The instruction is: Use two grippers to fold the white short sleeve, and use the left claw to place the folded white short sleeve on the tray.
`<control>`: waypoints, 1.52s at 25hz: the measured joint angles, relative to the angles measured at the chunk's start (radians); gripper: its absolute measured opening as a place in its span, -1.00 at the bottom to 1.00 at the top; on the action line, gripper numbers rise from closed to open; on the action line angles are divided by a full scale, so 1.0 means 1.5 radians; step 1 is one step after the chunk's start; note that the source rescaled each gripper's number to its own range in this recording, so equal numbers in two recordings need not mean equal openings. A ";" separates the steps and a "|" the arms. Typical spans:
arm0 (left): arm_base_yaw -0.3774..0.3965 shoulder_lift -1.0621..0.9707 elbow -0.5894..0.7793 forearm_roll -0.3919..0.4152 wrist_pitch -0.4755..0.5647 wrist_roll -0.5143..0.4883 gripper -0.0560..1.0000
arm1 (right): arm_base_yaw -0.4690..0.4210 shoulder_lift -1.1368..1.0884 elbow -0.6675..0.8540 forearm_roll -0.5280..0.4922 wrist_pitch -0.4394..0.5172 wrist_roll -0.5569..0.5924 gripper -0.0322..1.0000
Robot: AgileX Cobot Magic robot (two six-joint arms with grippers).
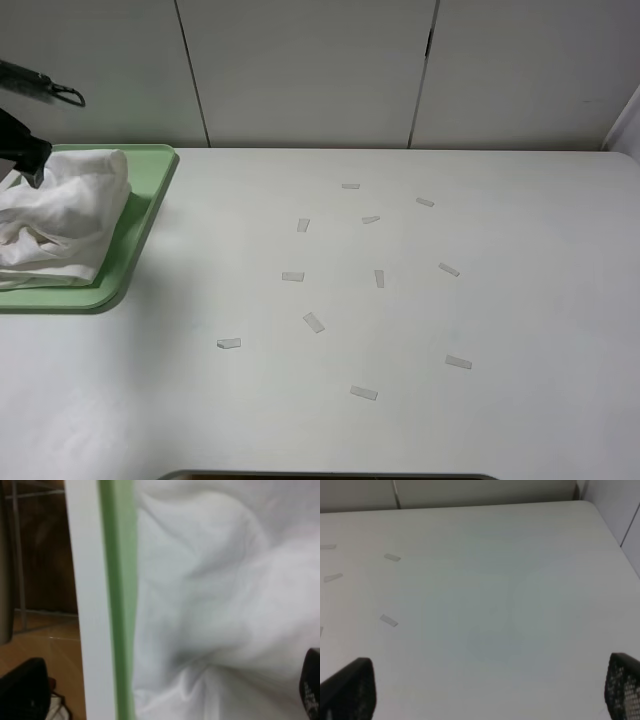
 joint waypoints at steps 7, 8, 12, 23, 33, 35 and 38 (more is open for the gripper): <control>-0.001 -0.085 -0.042 -0.078 0.108 0.001 1.00 | 0.000 0.000 0.000 0.000 0.000 0.000 1.00; -0.001 -0.099 -0.042 -0.087 0.119 0.001 1.00 | 0.000 0.000 0.000 0.000 0.000 0.000 1.00; -0.001 -0.166 -0.042 -0.130 0.177 0.011 0.99 | 0.000 0.000 0.000 0.000 0.000 0.000 1.00; -0.001 -0.299 -0.042 -0.278 0.258 0.088 0.98 | 0.000 0.000 0.000 0.000 0.000 0.000 1.00; -0.001 -0.395 -0.042 -0.364 0.332 0.134 0.97 | 0.000 0.000 0.000 0.000 0.000 0.000 1.00; -0.001 -0.417 -0.042 -0.373 0.333 0.136 0.97 | 0.000 0.000 0.000 0.000 0.000 0.000 1.00; -0.001 -0.470 -0.036 -0.394 0.335 0.149 0.97 | 0.000 0.000 0.000 0.000 0.000 0.000 1.00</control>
